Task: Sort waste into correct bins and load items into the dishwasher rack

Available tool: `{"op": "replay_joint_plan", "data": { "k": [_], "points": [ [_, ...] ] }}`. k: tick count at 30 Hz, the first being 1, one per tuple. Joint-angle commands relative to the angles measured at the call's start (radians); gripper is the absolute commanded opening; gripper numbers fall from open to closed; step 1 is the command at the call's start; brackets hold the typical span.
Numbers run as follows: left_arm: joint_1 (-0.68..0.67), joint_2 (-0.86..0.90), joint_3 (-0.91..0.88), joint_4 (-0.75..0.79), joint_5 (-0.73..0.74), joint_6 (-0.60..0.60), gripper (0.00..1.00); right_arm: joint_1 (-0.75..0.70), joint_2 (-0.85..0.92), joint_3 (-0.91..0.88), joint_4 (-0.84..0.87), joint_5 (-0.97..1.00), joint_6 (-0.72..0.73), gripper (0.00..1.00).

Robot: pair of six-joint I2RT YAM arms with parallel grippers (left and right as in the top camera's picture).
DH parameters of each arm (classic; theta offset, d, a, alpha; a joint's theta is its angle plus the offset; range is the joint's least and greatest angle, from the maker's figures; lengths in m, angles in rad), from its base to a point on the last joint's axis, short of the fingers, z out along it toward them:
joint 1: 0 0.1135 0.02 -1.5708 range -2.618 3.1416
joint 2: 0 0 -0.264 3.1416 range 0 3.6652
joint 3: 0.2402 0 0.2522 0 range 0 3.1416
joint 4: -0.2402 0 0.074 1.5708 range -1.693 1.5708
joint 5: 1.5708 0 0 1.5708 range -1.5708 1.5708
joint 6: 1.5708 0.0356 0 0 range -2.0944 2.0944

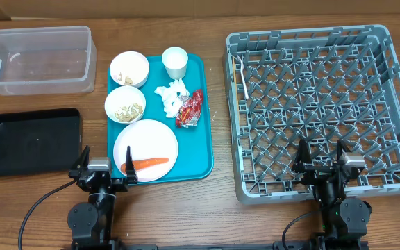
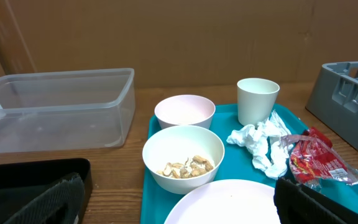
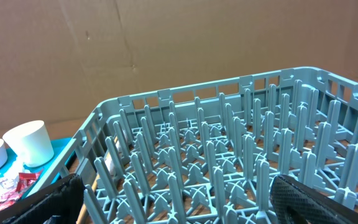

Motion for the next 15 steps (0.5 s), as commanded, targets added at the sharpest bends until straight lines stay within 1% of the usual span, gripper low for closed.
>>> {"op": "replay_joint_plan", "data": {
  "k": [1,10,12,13,14,15],
  "points": [
    [-0.006,-0.010,-0.007,0.003,-0.004,-0.010,1.00,-0.002,-0.008,-0.011,0.006,0.014,0.005,1.00],
    [-0.006,-0.010,-0.007,0.008,0.029,-0.034,1.00,-0.002,-0.008,-0.011,0.006,0.014,0.005,1.00],
    [-0.006,-0.010,-0.006,0.018,0.107,-0.159,1.00,-0.002,-0.008,-0.011,0.006,0.014,0.005,1.00],
    [-0.006,-0.010,-0.006,0.027,0.189,-0.270,1.00,-0.002,-0.008,-0.011,0.006,0.014,0.005,1.00],
    [-0.006,-0.010,-0.006,0.030,0.248,-0.351,1.00,-0.002,-0.008,-0.011,0.006,0.014,0.005,1.00],
    [-0.006,-0.010,-0.006,0.039,0.280,-0.404,1.00,-0.002,-0.008,-0.011,0.006,0.014,0.005,1.00]
  ]
}}
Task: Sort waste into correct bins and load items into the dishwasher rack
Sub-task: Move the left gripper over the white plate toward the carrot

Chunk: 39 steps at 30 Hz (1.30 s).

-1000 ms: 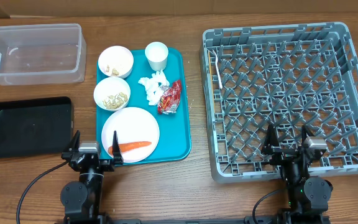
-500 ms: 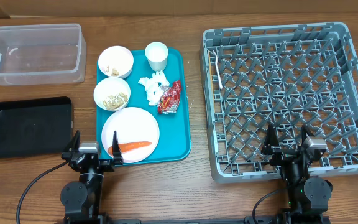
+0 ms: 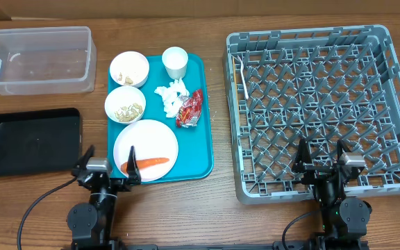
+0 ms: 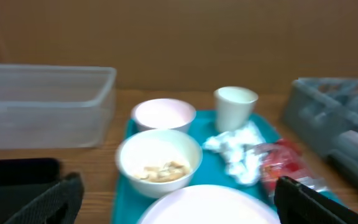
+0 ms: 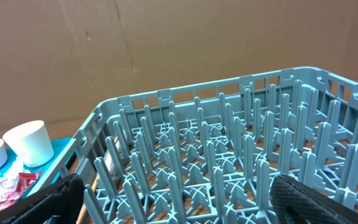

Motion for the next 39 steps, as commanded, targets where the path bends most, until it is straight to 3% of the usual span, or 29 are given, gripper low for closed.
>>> {"op": "replay_joint_plan", "data": {
  "k": [1,4,8,11,13,18,22,27,30,32,37,39],
  "points": [
    [-0.006,-0.010,-0.006,0.024,0.199,-0.296,1.00,-0.002,-0.008,-0.011,0.006,0.014,0.005,1.00],
    [-0.006,-0.010,-0.006,0.044,0.233,-0.382,1.00,-0.002,-0.008,-0.011,0.006,0.014,0.005,1.00],
    [-0.006,-0.010,0.007,0.100,0.327,-0.385,1.00,-0.002,-0.008,-0.011,0.006,0.014,0.005,1.00],
    [-0.006,-0.009,0.069,0.010,0.303,-0.397,1.00,-0.002,-0.008,-0.011,0.006,0.014,0.005,1.00],
    [-0.006,0.003,0.161,-0.134,0.227,-0.411,1.00,-0.002,-0.008,-0.011,0.006,0.014,0.005,1.00],
    [-0.006,0.130,0.434,-0.378,0.123,-0.345,1.00,-0.002,-0.008,-0.011,0.006,0.014,0.005,1.00],
    [-0.006,0.229,0.579,-0.383,0.185,-0.341,1.00,-0.002,-0.008,-0.011,0.006,0.014,0.005,1.00],
    [-0.006,0.252,0.600,-0.349,0.295,-0.352,1.00,-0.002,-0.008,-0.011,0.006,0.014,0.005,1.00],
    [-0.006,0.290,0.622,-0.391,0.292,-0.473,1.00,-0.002,-0.008,-0.011,0.006,0.014,0.005,1.00],
    [-0.006,0.359,0.686,-0.470,0.282,-0.481,1.00,-0.002,-0.008,-0.011,0.006,0.014,0.005,1.00],
    [-0.006,0.637,0.981,-0.853,0.143,-0.469,1.00,-0.002,-0.008,-0.011,0.006,0.014,0.005,1.00],
    [-0.006,0.715,1.052,-0.904,0.191,-0.470,1.00,-0.002,-0.008,-0.011,0.006,0.014,0.005,1.00]
  ]
}}
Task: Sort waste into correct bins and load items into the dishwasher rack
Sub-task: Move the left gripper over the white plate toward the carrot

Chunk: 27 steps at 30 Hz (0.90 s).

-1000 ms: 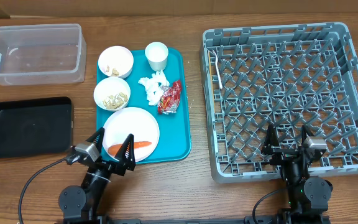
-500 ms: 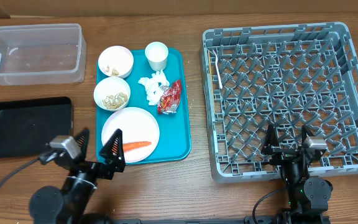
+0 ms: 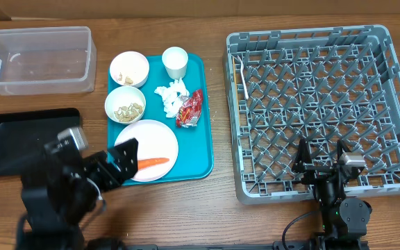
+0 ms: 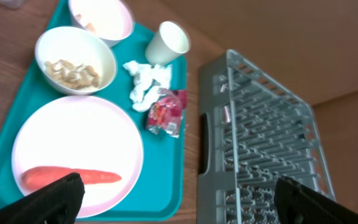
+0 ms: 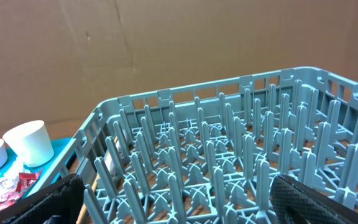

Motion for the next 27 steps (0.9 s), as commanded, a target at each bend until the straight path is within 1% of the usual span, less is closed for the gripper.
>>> {"op": "replay_joint_plan", "data": {
  "k": [1,3,4,6,7,10,12,15,16,17,18,19,20,21,24,27],
  "points": [
    [-0.006,0.156,0.162,-0.068,0.050,-0.006,1.00,-0.002,-0.008,-0.011,0.005,0.014,0.005,1.00],
    [-0.006,0.208,0.166,-0.072,0.171,-0.008,1.00,-0.002,-0.008,-0.011,0.005,0.014,0.005,1.00],
    [-0.006,0.231,0.166,-0.091,0.200,-0.006,1.00,-0.002,-0.008,-0.011,0.005,0.014,0.005,1.00],
    [-0.006,0.262,0.166,-0.065,0.200,-0.026,1.00,-0.002,-0.008,-0.011,0.005,0.014,0.005,1.00],
    [-0.006,0.285,0.167,-0.062,0.168,-0.062,1.00,-0.002,-0.008,-0.011,0.005,0.014,0.005,1.00],
    [-0.008,0.330,0.169,-0.114,0.031,-0.269,1.00,-0.002,-0.008,-0.011,0.005,0.014,0.005,1.00],
    [-0.051,0.386,0.198,-0.194,-0.106,-0.382,1.00,-0.002,-0.008,-0.011,0.005,0.014,0.005,1.00],
    [-0.185,0.454,0.254,-0.307,-0.339,-0.560,1.00,-0.002,-0.008,-0.011,0.005,0.014,0.005,1.00],
    [-0.286,0.496,0.270,-0.341,-0.471,-0.694,1.00,-0.002,-0.008,-0.011,0.006,0.014,0.005,1.00],
    [-0.320,0.512,0.270,-0.342,-0.508,-0.736,1.00,-0.002,-0.008,-0.011,0.005,0.014,0.005,1.00],
    [-0.366,0.549,0.270,-0.345,-0.546,-0.822,1.00,-0.002,-0.008,-0.011,0.006,0.014,0.005,1.00],
    [-0.381,0.572,0.270,-0.348,-0.541,-0.866,1.00,-0.002,-0.008,-0.011,0.005,0.014,0.005,1.00],
    [-0.395,0.619,0.269,-0.356,-0.506,-0.941,1.00,-0.002,-0.008,-0.011,0.005,0.014,0.005,1.00],
    [-0.396,0.647,0.269,-0.356,-0.477,-0.969,1.00,-0.002,-0.008,-0.011,0.005,0.014,0.005,1.00],
    [-0.396,0.755,0.269,-0.335,-0.374,-0.982,1.00,-0.002,-0.008,-0.011,0.005,0.014,0.005,1.00],
    [-0.394,0.837,0.269,-0.331,-0.362,-0.982,1.00,-0.002,-0.008,-0.011,0.006,0.014,0.005,1.00]
  ]
}}
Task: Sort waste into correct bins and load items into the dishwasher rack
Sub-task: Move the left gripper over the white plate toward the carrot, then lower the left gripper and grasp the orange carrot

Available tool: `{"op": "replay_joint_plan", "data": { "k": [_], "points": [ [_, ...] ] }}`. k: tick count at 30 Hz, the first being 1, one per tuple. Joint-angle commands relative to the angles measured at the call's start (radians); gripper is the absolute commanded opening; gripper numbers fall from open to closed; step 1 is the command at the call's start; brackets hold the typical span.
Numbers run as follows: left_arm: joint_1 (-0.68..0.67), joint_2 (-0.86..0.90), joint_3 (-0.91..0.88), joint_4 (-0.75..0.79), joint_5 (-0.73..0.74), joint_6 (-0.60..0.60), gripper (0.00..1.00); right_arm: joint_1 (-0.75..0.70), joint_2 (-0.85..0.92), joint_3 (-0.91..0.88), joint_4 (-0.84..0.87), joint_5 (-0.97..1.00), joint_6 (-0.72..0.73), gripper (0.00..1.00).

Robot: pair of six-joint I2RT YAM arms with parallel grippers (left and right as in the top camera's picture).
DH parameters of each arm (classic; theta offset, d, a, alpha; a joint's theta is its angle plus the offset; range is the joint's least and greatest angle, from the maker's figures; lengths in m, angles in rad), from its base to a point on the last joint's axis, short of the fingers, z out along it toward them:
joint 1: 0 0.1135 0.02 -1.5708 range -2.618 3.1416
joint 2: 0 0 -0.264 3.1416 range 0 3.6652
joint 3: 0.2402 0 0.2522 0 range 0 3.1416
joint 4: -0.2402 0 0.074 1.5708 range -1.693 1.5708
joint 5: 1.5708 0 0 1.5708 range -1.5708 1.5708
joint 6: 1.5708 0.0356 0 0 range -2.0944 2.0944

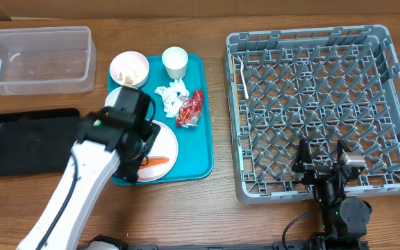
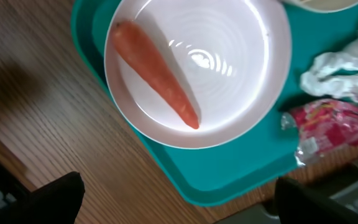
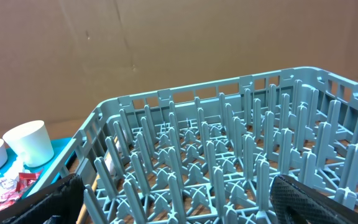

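Note:
A carrot (image 2: 157, 74) lies on a white plate (image 2: 229, 93) at the near end of the teal tray (image 1: 203, 149). My left gripper (image 2: 179, 202) hangs open over the plate's near edge, looking straight down, with nothing between its fingers. In the overhead view the left arm covers the plate's left side, and the carrot's tip (image 1: 160, 161) shows beside it. A red wrapper (image 1: 189, 107), crumpled tissue (image 1: 171, 94), a white cup (image 1: 175, 62) and a bowl of nuts (image 1: 129, 68) share the tray. My right gripper (image 3: 179, 202) rests open at the near edge of the grey dishwasher rack (image 3: 229, 149).
A clear plastic bin (image 1: 37, 59) stands at the far left and a black tray bin (image 1: 26, 139) lies in front of it. A second bowl is mostly hidden under the left arm. A thin stick (image 1: 242, 76) lies in the rack's left side.
My left arm has moved from the table's front left out over the tray. Its camera now looks straight down on the carrot and plate. The right arm has not moved.
My left gripper rested low at the table's front, facing the tray, and had barely shifted at the following moment. Then it was raised, looking down the tray towards the rack. Now it hangs open over the plate. Nothing on the tray has moved.

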Motion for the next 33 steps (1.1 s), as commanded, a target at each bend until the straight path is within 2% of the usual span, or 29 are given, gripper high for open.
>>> {"op": "replay_joint_plan", "data": {
  "k": [1,6,9,16,25,33],
  "points": [
    [-0.002,0.113,0.018,-0.002,0.051,-0.057,1.00,-0.002,-0.008,-0.011,0.006,0.014,0.005,1.00],
    [0.000,0.242,0.017,0.002,0.001,-0.046,1.00,-0.002,-0.008,-0.011,0.006,0.014,0.005,1.00],
    [0.002,0.293,0.017,0.007,-0.040,-0.098,1.00,-0.002,-0.008,-0.011,0.006,0.014,0.004,1.00],
    [0.017,0.401,0.017,0.119,-0.051,-0.105,1.00,-0.002,-0.008,-0.011,0.006,0.014,0.004,1.00],
    [0.027,0.446,-0.019,0.149,-0.052,-0.105,1.00,-0.002,-0.008,-0.011,0.006,0.014,0.005,1.00],
    [0.027,0.446,-0.161,0.328,-0.013,-0.109,1.00,-0.002,-0.008,-0.011,0.006,0.014,0.005,1.00]
  ]
}}
